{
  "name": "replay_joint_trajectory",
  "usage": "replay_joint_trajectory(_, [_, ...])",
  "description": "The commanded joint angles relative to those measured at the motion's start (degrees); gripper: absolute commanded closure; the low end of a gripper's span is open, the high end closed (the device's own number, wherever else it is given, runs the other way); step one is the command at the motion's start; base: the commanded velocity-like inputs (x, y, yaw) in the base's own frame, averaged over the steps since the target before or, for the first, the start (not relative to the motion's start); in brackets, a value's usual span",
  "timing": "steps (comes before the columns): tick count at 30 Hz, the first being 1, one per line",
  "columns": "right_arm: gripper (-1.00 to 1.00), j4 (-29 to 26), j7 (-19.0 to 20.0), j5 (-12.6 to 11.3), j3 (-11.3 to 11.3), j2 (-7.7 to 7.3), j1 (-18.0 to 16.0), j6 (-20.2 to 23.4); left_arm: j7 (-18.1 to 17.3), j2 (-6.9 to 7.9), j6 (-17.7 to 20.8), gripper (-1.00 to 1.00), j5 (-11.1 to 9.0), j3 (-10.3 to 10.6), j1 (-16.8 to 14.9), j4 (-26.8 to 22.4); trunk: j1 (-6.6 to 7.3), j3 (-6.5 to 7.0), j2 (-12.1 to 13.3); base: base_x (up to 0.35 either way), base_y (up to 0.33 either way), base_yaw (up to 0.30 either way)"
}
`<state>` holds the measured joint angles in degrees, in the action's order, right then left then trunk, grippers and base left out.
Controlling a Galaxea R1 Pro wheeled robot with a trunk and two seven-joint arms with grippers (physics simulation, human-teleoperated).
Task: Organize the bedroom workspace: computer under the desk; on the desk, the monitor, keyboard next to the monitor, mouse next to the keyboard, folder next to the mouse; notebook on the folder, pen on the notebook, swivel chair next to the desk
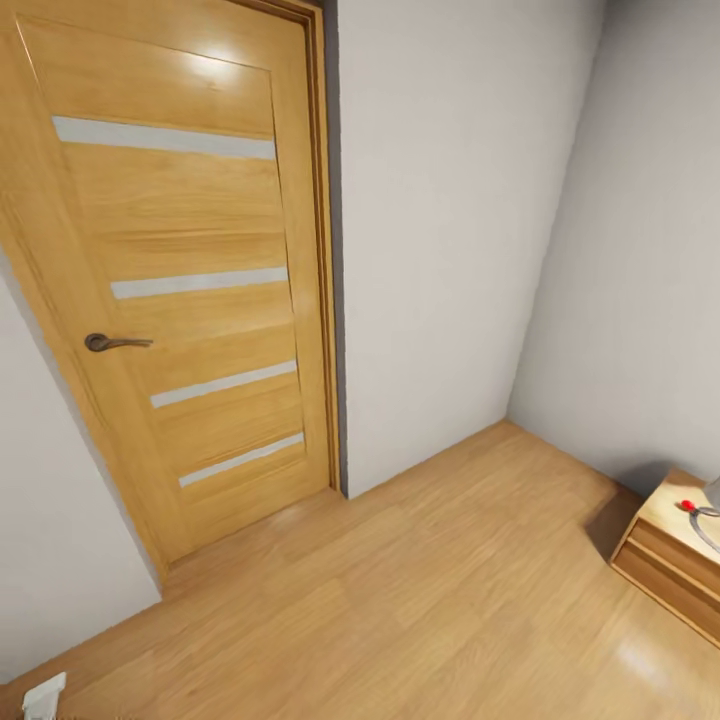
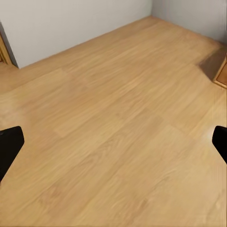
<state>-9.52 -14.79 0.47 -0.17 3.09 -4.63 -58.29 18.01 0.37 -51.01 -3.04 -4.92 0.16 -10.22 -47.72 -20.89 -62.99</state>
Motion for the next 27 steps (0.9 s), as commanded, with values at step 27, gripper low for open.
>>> replay_joint_trajectory(27, [-1.00, -0.23, -0.41, 0.06, -0.06, -0.01, -0.03, -0.60, -0.26, -0.06, 6.88, -1.00, -0.28, -0.08, 0.02, -0.75, -0.03, -0.05, -0.03, 0.146, -0.085, 0.281])
